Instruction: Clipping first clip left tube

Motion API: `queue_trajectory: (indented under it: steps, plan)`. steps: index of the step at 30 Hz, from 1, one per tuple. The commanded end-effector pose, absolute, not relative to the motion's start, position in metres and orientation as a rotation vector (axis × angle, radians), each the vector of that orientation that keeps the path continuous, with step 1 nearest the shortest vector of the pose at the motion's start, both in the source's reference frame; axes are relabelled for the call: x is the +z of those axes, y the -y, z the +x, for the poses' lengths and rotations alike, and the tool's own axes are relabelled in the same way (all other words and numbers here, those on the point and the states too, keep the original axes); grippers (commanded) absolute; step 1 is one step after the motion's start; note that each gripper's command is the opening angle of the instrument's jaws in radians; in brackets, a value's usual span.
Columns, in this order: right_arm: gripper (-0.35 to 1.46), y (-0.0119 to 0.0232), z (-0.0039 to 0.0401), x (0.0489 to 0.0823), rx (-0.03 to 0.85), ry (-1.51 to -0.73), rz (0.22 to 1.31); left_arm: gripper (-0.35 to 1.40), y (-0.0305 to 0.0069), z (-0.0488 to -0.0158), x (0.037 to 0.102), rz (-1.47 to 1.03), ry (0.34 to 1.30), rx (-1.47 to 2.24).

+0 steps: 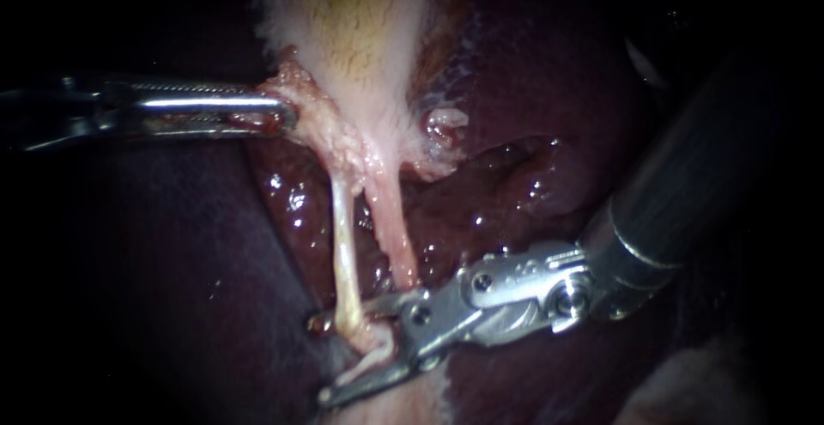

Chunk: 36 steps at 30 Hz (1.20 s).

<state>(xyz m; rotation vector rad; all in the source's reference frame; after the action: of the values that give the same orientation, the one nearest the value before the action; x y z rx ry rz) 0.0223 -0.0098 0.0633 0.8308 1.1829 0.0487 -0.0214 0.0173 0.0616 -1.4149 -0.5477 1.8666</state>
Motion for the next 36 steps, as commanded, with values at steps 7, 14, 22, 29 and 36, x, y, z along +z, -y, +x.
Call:
queue_trajectory:
  steps: [7, 14, 22, 29, 36]
  plan:
    - [0.21, 0.0091, 0.0219, 0.0635, 0.063, -1.187, 0.819, -0.35, -0.0173, -0.0214, 0.0616, -1.415, 0.548, 1.866]
    - [-0.06, 0.0085, 0.0215, 0.0634, 0.07, -1.18, 0.81, -0.35, -0.0173, -0.0214, 0.0616, -1.415, 0.548, 1.866]
    - [-0.35, 0.0079, 0.0209, 0.063, 0.121, -1.136, 0.827, -0.35, -0.0173, -0.0213, 0.0616, -1.415, 0.548, 1.866]
    - [-0.35, 0.0076, 0.0207, 0.0628, 0.121, -1.095, 0.829, -0.35, -0.0173, -0.0213, 0.0616, -1.415, 0.548, 1.866]
    - [-0.35, 0.0074, 0.0206, 0.0632, 0.121, -1.095, 0.829, -0.35, -0.0173, -0.0213, 0.0617, -1.415, 0.548, 1.866]
